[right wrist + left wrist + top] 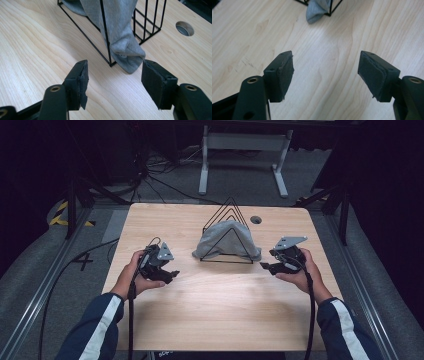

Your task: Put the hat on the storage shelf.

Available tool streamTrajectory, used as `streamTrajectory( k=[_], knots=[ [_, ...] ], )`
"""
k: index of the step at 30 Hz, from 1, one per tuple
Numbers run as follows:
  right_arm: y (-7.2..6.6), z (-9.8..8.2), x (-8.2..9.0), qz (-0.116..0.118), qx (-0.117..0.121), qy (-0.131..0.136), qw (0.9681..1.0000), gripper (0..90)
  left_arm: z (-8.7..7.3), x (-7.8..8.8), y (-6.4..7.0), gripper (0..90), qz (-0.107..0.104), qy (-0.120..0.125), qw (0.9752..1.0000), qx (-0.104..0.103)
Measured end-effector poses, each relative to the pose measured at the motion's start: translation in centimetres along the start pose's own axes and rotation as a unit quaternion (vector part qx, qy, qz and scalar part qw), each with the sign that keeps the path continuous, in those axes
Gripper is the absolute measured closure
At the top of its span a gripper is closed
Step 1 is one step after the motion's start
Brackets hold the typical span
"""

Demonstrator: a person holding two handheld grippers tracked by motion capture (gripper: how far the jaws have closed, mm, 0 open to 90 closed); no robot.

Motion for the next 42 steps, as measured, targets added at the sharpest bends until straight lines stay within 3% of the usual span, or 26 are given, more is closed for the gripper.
streamTrajectory(
  k=[2, 9, 23, 29, 37, 42],
  knots=[
    [0.0, -0.3, 0.0, -0.002, 0.004, -0.003, 1.0, 38.8, -0.6, 0.0, 0.1, 28.5, 0.006, -0.007, 1.0, 0.001],
    [-0.2, -1.8, 0.3, -0.012, 0.011, -0.017, 0.9997, 37.6, -2.3, 0.3, 0.7, 26.6, -0.005, -0.021, 0.9997, -0.009],
    [-0.8, -5.9, 1.6, -0.021, 0.005, -0.03, 0.9993, 34.7, -5.8, 1.3, 1.7, 25.4, -0.012, -0.044, 0.9989, -0.013],
    [-1.1, -7.8, 2.1, -0.022, 0.002, -0.033, 0.9992, 33.9, -7.5, 1.5, 2.0, 25.0, -0.015, -0.043, 0.999, 0.001],
    [-1.5, -10.5, 2.4, -0.019, -0.016, -0.026, 0.9993, 32.5, -10.2, 1.8, 2.5, 24.6, -0.021, -0.02, 0.9991, 0.032],
    [-1.7, -12.1, 2.9, -0.025, -0.037, 0.0, 0.999, 32.1, -11.5, 1.9, 2.9, 23.4, -0.026, -0.005, 0.9985, 0.047]
  ],
)
Point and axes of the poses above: each handheld gripper's, and its own axes: x roughly backward along the jaws, z roughly out of its top, y roughly to its right, the point moved 1 cm from there along -x, roughly forward along the jaws
